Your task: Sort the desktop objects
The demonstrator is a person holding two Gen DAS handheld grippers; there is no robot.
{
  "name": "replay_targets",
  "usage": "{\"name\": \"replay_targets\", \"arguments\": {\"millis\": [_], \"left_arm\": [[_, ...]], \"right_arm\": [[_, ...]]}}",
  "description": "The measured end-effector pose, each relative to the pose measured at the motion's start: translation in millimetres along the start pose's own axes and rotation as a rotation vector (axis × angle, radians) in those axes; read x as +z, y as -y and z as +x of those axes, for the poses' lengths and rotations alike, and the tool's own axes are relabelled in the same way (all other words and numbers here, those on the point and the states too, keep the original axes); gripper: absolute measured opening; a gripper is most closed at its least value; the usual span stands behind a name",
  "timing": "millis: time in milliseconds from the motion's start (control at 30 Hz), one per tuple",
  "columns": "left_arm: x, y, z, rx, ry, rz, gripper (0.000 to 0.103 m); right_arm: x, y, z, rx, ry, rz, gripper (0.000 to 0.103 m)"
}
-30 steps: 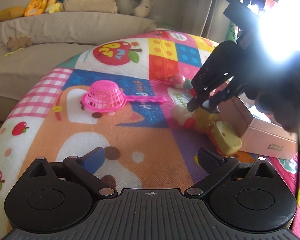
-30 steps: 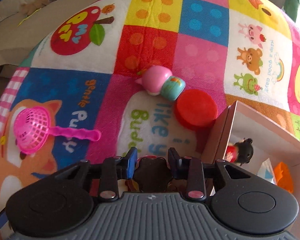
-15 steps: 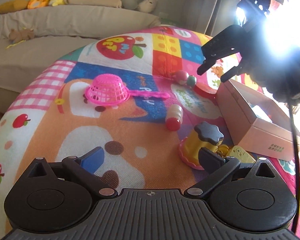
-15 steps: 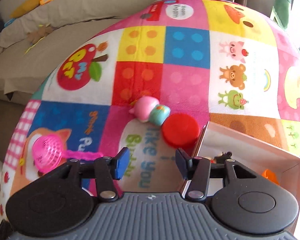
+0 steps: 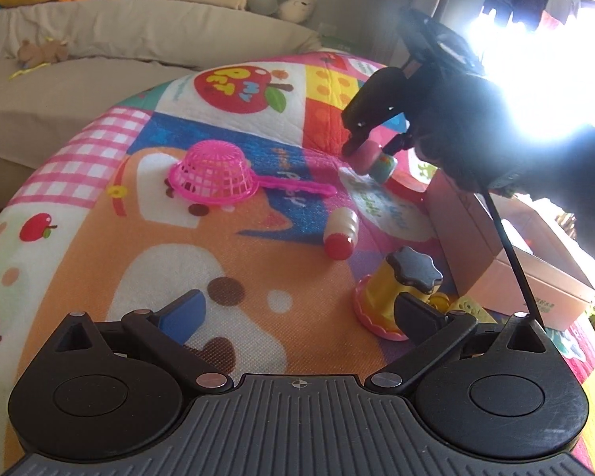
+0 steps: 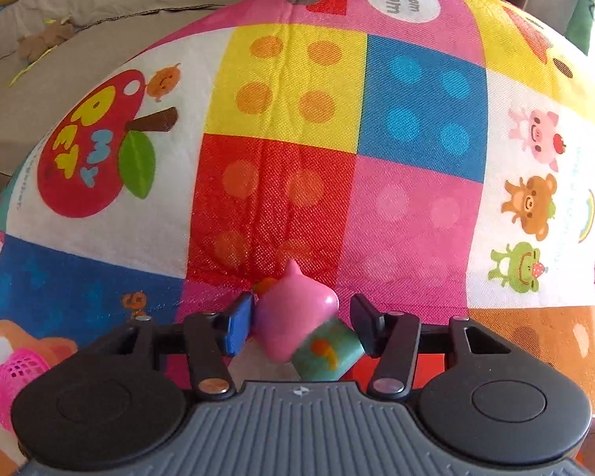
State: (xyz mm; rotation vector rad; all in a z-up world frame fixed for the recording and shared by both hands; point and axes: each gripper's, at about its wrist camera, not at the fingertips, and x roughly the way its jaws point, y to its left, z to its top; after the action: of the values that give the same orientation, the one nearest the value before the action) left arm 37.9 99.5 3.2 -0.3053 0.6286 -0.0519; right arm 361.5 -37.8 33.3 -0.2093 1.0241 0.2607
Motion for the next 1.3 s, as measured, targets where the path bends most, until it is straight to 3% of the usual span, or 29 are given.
{"name": "replay_targets", "arguments": {"millis": [233, 333, 400, 567, 700, 733, 833, 900, 1033, 1100, 1133, 1200, 1300], "left_arm": [[0, 2, 1, 0.009, -0.001, 0.007, 0.103], [-1, 4, 2, 0.021, -0.005, 0.019, 0.103], [-1, 6, 3, 0.030, -0.008, 0.030, 0.103], [-1, 12, 5, 0.061, -0.019, 0.063, 0.103], [-2, 27, 5, 0.127, -0.024, 0.145, 0.103], [-2, 32, 5, 0.132, -0.025, 0.171, 0.103], [0, 47, 7, 0.102, -0.041, 0.224, 0.103], [1, 57, 11, 0.111, -0.039, 0.257, 0.103], [9, 70, 23, 0.276, 0.016, 0.365, 0.103], [16, 67, 22, 0.350, 0.045, 0.364, 0.103], [20, 63, 18, 0.350, 0.055, 0.346, 0.103], [25, 58, 5, 0.271, 0.069, 0.307, 0.103], [23, 64, -14, 0.029, 0.039, 0.308, 0.103]], "right_arm": [[-93, 6, -123, 0.241, 0.094, -0.037, 0.046], [-144, 15, -174, 0.292, 0.138, -0.025, 0.046], [-181, 23, -192, 0.280, 0.149, -0.021, 0.046], [-257, 44, -193, 0.191, 0.160, -0.015, 0.046], [-296, 50, -183, 0.110, 0.207, -0.007, 0.049], [-302, 51, -183, 0.104, 0.223, 0.001, 0.053], [-324, 57, -184, 0.102, 0.286, 0.054, 0.081], [-334, 59, -183, 0.092, 0.300, 0.083, 0.084], [-349, 61, -177, 0.074, 0.296, 0.116, 0.086], [-356, 63, -173, 0.067, 0.287, 0.133, 0.089], [-360, 64, -171, 0.070, 0.283, 0.145, 0.093], [-366, 63, -172, 0.072, 0.308, 0.141, 0.096], [-367, 60, -170, 0.067, 0.312, 0.137, 0.103]]}}
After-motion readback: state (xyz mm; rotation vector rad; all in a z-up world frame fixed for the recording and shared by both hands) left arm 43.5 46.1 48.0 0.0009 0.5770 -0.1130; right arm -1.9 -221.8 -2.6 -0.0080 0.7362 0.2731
